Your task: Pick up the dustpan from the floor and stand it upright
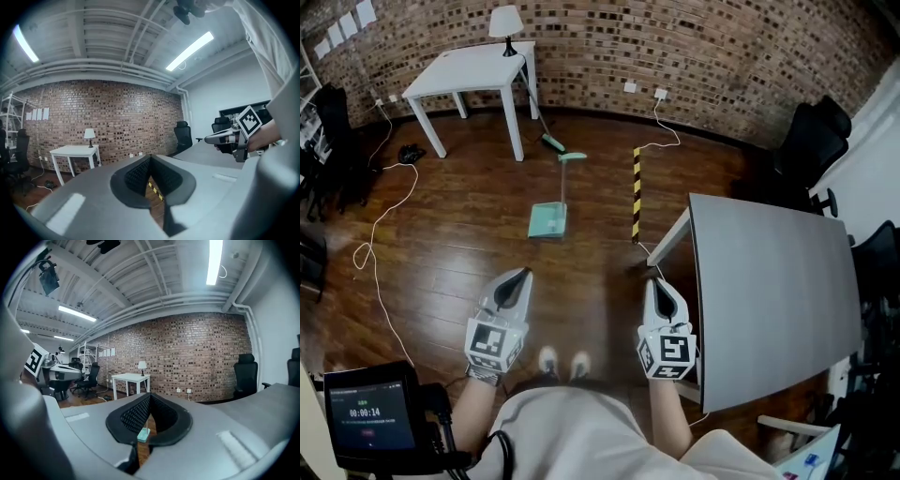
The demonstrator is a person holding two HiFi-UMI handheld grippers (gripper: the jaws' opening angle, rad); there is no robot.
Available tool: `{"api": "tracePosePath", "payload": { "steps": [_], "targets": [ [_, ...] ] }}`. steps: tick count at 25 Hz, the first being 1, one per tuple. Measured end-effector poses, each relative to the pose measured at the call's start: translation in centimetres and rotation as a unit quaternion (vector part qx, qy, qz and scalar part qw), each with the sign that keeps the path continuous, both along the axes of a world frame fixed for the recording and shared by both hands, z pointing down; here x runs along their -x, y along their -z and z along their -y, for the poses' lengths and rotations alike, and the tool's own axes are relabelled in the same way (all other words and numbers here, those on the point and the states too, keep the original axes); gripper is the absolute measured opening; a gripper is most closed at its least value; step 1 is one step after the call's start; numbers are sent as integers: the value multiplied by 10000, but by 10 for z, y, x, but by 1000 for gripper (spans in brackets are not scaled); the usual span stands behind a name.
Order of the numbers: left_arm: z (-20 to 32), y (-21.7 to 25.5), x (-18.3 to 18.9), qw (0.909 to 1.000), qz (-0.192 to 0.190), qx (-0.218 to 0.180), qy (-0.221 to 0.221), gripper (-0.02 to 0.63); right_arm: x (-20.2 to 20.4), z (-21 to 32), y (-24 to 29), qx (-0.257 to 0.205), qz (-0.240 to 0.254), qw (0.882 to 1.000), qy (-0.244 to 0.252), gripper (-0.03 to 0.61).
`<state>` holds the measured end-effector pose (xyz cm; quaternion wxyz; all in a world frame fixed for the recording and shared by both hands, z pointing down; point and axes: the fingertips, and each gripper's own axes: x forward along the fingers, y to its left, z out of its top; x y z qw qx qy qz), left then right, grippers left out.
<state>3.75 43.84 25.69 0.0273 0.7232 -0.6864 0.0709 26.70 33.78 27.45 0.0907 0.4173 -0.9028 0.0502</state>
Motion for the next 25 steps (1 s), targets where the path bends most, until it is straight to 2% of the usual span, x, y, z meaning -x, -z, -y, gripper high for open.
{"api": "tracePosePath", "payload": {
  "steps": [3, 8, 14, 19, 25],
  "targets": [
    [2, 3, 1, 10000, 31, -72, -32, 0, 2, 1, 9, -154, 95, 9998, -99, 12],
    [0, 1, 5, 9999, 0, -95, -46, 0, 13, -2, 10, -148, 140, 9997, -142, 12],
    [-6, 1, 6, 9999, -5, -120, -53, 0, 27, -13, 1, -33, -270, 9996, 77, 11],
    [-7, 0, 8, 9998, 34, -162, -71, 0, 37, -22, 3, -134, -190, 9991, 354, 11],
    [-8, 7, 11, 9998, 63, -172, -123, 0, 33, -20, 4, -75, -231, 9994, 250, 11]
  ]
}}
